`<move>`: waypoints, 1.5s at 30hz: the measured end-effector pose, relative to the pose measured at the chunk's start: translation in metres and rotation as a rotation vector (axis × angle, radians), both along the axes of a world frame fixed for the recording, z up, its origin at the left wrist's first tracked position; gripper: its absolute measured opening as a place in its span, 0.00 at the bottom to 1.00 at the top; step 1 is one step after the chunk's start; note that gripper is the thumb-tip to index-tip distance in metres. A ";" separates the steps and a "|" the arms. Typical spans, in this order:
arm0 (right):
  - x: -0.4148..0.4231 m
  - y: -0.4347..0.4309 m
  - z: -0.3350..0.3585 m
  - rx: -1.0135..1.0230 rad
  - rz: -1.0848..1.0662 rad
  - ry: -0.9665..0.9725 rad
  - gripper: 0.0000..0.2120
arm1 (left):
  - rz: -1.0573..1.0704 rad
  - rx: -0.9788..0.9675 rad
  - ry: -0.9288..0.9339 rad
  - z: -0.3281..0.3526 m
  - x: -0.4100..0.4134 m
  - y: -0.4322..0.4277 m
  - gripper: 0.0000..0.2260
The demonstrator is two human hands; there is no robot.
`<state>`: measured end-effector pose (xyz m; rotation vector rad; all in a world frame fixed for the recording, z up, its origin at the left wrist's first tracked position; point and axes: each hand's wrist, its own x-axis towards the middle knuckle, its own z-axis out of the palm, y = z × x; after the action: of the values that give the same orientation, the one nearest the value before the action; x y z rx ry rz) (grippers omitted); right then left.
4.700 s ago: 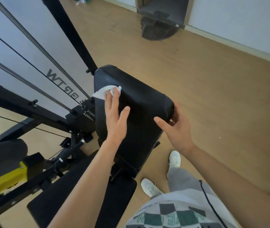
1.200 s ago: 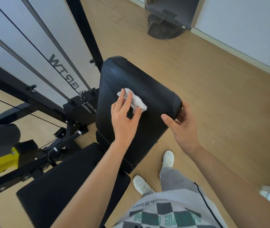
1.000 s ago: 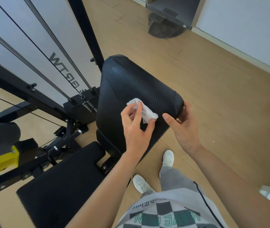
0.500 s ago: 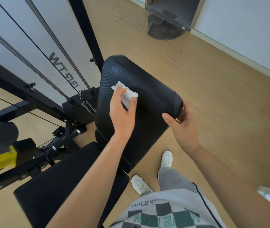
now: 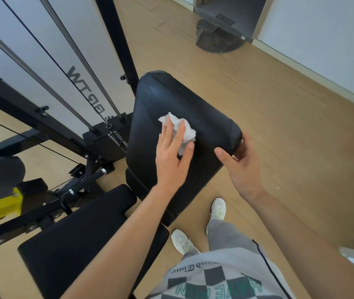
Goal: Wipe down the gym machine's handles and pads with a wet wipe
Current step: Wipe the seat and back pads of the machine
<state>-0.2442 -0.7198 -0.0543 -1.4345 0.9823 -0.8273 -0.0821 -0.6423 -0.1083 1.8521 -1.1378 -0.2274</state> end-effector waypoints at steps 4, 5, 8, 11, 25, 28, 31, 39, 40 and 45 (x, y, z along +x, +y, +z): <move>0.000 0.000 -0.001 0.000 0.002 0.013 0.29 | -0.004 0.046 0.005 0.010 0.027 -0.007 0.28; 0.000 0.000 -0.001 0.000 0.002 0.013 0.29 | -0.032 0.069 -0.040 0.011 0.027 -0.006 0.29; 0.000 0.000 -0.001 -0.007 0.002 0.003 0.28 | -0.142 0.101 -0.174 0.005 0.017 0.005 0.29; 0.000 0.001 -0.001 -0.007 -0.001 -0.009 0.26 | -0.232 0.091 -0.265 -0.012 -0.003 0.026 0.28; -0.006 -0.001 -0.002 0.043 0.044 -0.087 0.21 | -0.220 0.032 -0.340 0.002 -0.008 0.007 0.25; -0.007 0.000 -0.002 0.054 0.059 -0.110 0.18 | -0.317 0.043 -0.408 -0.015 -0.032 0.029 0.24; -0.005 0.001 -0.005 0.053 0.061 -0.102 0.19 | -0.369 0.112 -0.451 -0.035 -0.044 0.049 0.24; -0.003 0.010 -0.011 0.046 0.017 -0.072 0.23 | -0.080 0.243 -0.208 -0.010 0.015 0.018 0.29; -0.003 0.011 -0.012 0.034 0.011 -0.056 0.23 | -0.035 0.255 -0.173 -0.004 0.026 0.011 0.29; -0.002 0.011 -0.014 0.021 0.020 -0.064 0.23 | -0.032 0.243 -0.129 0.011 0.042 -0.005 0.31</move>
<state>-0.2466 -0.7090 -0.0684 -1.3893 0.9249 -0.8407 -0.0402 -0.6469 -0.0969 2.0875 -1.2751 -0.2781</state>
